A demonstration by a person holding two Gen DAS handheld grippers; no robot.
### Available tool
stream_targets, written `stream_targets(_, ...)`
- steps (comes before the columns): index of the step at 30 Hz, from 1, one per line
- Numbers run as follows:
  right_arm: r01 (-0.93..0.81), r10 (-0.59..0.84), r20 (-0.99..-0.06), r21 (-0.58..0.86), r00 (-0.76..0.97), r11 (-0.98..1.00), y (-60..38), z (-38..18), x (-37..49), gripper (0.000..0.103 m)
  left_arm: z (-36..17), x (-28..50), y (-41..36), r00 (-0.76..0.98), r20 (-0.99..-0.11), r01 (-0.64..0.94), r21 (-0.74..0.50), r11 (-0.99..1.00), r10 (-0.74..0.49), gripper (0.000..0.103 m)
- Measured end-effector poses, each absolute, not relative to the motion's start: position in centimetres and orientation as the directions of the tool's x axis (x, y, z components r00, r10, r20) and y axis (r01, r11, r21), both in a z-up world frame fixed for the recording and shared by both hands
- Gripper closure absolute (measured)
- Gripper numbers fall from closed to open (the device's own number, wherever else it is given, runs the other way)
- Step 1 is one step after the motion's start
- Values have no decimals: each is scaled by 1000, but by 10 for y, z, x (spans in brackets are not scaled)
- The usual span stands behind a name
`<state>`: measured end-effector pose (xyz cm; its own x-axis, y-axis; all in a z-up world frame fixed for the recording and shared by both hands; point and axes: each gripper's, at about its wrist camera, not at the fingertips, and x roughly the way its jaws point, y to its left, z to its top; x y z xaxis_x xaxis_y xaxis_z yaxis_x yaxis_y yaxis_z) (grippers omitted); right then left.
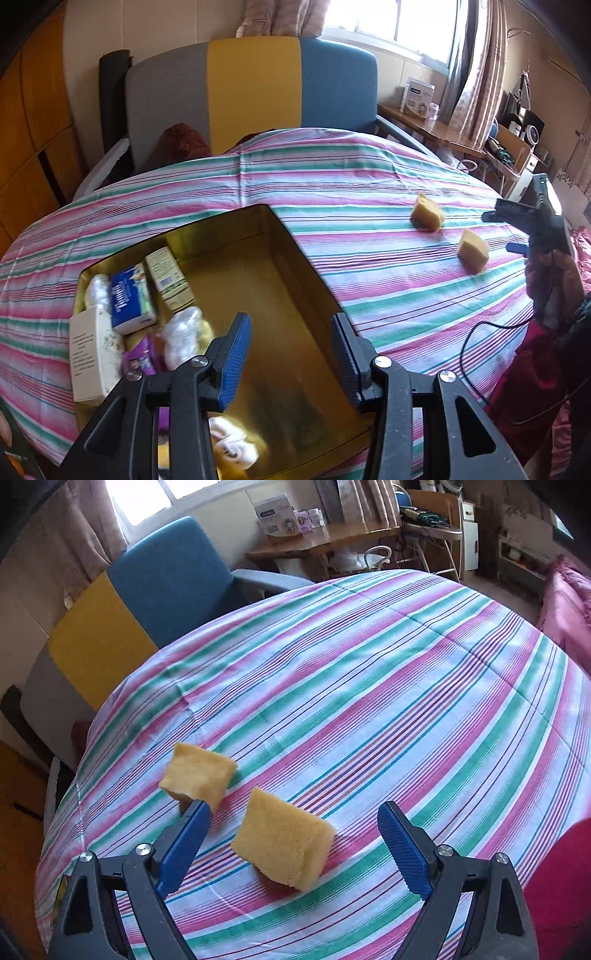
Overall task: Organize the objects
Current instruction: 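Move the right gripper back to the yellow sponges and grasp one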
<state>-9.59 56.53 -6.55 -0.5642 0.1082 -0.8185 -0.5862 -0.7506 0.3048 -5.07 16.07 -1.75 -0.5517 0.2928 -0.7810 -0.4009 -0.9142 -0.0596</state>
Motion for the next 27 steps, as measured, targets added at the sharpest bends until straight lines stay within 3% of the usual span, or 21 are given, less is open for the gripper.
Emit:
stream_targets(3,-557,102,-849,245,-518,-794,553,-74,-106,3,-15,-55,178,-529,-781,-434,-86,-897,331,58)
stream_targets(14,-442,202,-906,-19,-373,-897,527,-102,-136,0,-5,-64,233,-440,-778,-556,-158,-816,450,58)
stream_targets(16,-413,207,-908,-41,-364,-910,523,-105,-137,9,-4,-67,243,-428,-778,-569,-164,-806,460,58)
stream_targets(17,-395,191,-915,-38,-355,-918,522,-107,-137,32,-5,-68,247,-423,-778,-571,-169,-804,464,58)
stream_targets(19,-390,197,-909,-41,-368,-920,519,-102,-135,42,-7,-72,257,-408,-783,-573,-181,-799,470,58)
stream_targets(27,-466,245,-831,19,-499,-884,528,-64,-115,42,-29,-99,305,-319,-821,-587,-221,-779,473,55)
